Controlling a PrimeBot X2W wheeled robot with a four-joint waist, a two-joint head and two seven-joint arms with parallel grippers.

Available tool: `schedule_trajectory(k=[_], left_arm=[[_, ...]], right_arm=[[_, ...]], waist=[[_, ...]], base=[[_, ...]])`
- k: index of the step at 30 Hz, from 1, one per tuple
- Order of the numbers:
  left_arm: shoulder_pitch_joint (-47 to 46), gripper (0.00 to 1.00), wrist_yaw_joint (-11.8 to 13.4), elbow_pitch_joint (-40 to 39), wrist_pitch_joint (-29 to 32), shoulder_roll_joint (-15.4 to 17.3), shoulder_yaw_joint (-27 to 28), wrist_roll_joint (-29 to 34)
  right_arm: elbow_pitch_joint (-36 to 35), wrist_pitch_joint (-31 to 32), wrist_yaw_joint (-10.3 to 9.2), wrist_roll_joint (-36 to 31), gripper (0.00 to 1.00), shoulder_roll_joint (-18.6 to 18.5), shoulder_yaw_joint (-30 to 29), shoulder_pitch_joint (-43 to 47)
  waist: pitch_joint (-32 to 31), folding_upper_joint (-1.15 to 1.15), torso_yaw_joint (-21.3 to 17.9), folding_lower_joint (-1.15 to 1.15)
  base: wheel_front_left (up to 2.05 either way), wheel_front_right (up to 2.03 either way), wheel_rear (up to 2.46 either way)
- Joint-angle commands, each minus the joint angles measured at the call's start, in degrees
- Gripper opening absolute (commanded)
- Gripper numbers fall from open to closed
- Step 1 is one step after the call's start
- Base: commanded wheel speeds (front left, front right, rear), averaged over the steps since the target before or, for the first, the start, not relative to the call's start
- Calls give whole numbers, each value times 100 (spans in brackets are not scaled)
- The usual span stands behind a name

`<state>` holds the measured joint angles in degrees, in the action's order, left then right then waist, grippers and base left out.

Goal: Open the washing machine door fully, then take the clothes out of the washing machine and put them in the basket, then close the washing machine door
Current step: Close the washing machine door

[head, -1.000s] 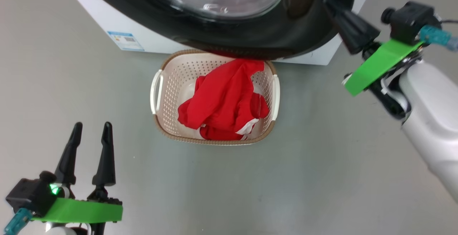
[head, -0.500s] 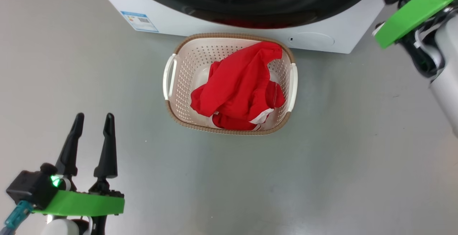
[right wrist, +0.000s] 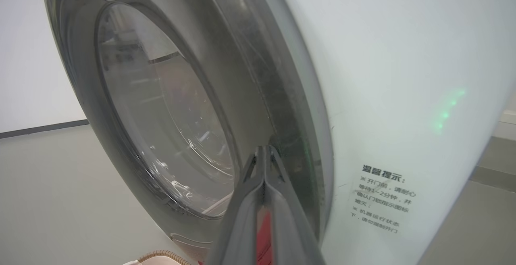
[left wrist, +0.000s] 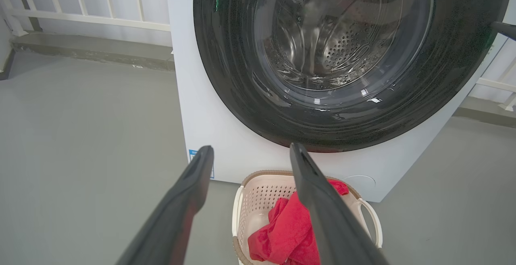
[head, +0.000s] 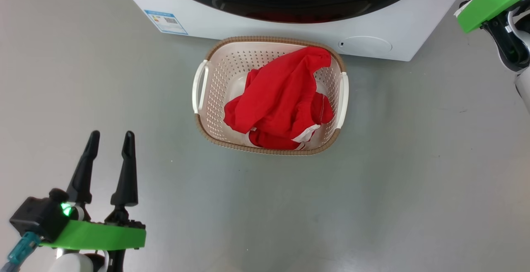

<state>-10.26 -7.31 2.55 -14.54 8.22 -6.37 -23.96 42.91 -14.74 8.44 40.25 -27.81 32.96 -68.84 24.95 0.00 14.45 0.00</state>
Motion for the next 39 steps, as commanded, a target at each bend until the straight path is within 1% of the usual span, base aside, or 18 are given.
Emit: schedule_trajectory(k=[1, 14, 15, 16, 17, 18, 28, 39], left_arm=[[-119, 100, -17, -117, -46, 153, 197, -41], [-106, 100, -18, -78, -46, 151, 195, -20], [-100, 100, -18, -70, -46, 150, 190, -18], [-92, 100, -18, -61, -46, 149, 186, -17], [-84, 100, -18, -53, -46, 148, 183, -17], [-77, 100, -18, -44, -46, 144, 180, -16], [21, 100, -18, 40, -46, 175, 121, -5], [204, 100, -18, 102, -46, 302, 83, 24]], right_arm=[[5, -26, -95, -58, 0, -54, -149, -166], [-160, -26, -95, -211, 0, 108, -127, 184], [-186, -26, -95, -215, 19, 115, -122, 229], [-220, -26, -95, -220, 44, 122, -112, 283], [-263, -26, -95, -229, 96, 122, -92, 342], [-307, -26, -95, -233, 100, 120, -81, 406], [-986, -26, -95, -245, 100, 100, -98, 1288], [-1827, -26, -95, -301, 100, 266, -448, 2734]], waist=[[-3, 0, -9, 0], [-130, 0, -109, 0], [-154, 0, -118, 0], [-183, 0, -130, 0], [-210, 0, -139, 0], [-245, 0, -151, 0], [-679, 0, -447, 0], [-1262, 0, -1078, 0]], base=[[0, 0, 0], [0, 0, 0], [0, 0, 0], [0, 0, 0], [0, 0, 0], [0, 0, 0], [0, 0, 0], [0, 0, 0]])
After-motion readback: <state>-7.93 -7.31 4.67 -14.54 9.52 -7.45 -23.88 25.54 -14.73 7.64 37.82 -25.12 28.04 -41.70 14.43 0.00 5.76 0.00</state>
